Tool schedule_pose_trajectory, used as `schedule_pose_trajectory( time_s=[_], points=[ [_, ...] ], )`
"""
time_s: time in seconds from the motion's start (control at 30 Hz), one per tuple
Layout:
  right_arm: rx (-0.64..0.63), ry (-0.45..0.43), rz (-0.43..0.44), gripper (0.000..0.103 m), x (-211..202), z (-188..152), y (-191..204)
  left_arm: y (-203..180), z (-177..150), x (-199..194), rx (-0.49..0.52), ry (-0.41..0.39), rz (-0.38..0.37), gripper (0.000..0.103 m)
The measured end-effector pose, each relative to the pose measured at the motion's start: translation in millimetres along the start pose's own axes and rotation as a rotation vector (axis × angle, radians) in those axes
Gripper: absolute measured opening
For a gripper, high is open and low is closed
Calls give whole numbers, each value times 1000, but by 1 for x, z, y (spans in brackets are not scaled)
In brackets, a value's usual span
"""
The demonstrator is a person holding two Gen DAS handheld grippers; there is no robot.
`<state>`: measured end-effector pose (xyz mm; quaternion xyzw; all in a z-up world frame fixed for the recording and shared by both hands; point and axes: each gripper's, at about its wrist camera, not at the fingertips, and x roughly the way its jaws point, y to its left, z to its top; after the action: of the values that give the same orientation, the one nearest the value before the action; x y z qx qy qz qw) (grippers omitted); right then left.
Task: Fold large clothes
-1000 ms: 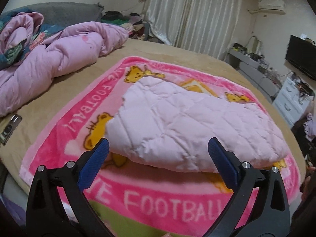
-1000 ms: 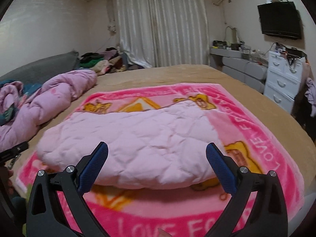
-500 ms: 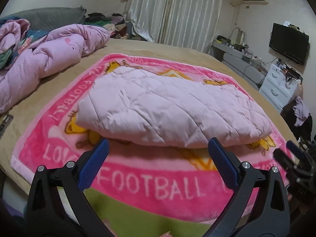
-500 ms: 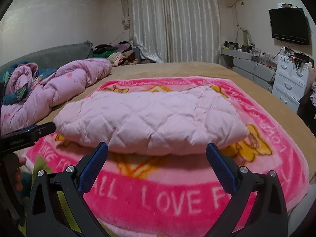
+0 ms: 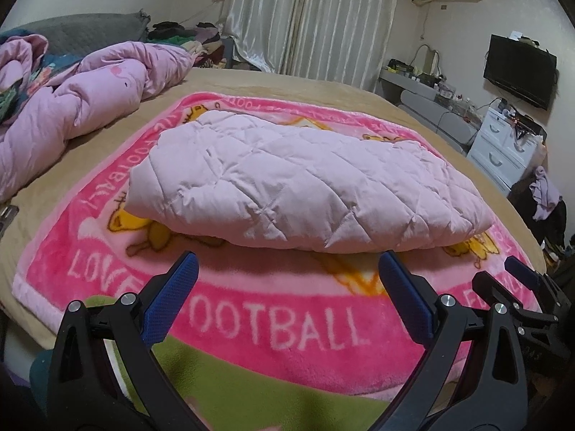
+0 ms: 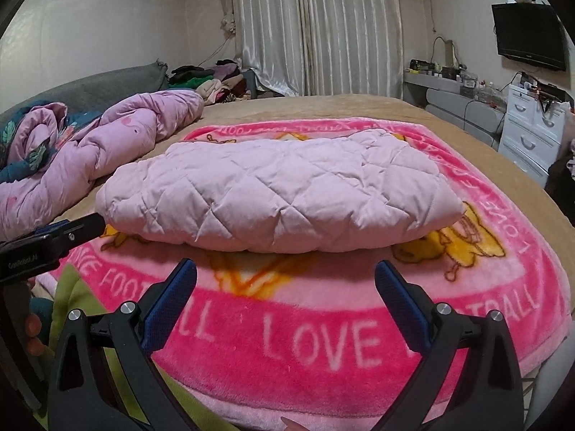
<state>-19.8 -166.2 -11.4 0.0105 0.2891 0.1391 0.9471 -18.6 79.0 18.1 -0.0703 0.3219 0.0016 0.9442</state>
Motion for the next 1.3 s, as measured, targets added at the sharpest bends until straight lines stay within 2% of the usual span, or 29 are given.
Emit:
schedule_pose_trajectory(
  time_s=[1.3],
  points=[
    [-6, 4, -1, 99, 1, -1, 0, 6, -7, -2, -12, 20, 29, 94]
  ],
)
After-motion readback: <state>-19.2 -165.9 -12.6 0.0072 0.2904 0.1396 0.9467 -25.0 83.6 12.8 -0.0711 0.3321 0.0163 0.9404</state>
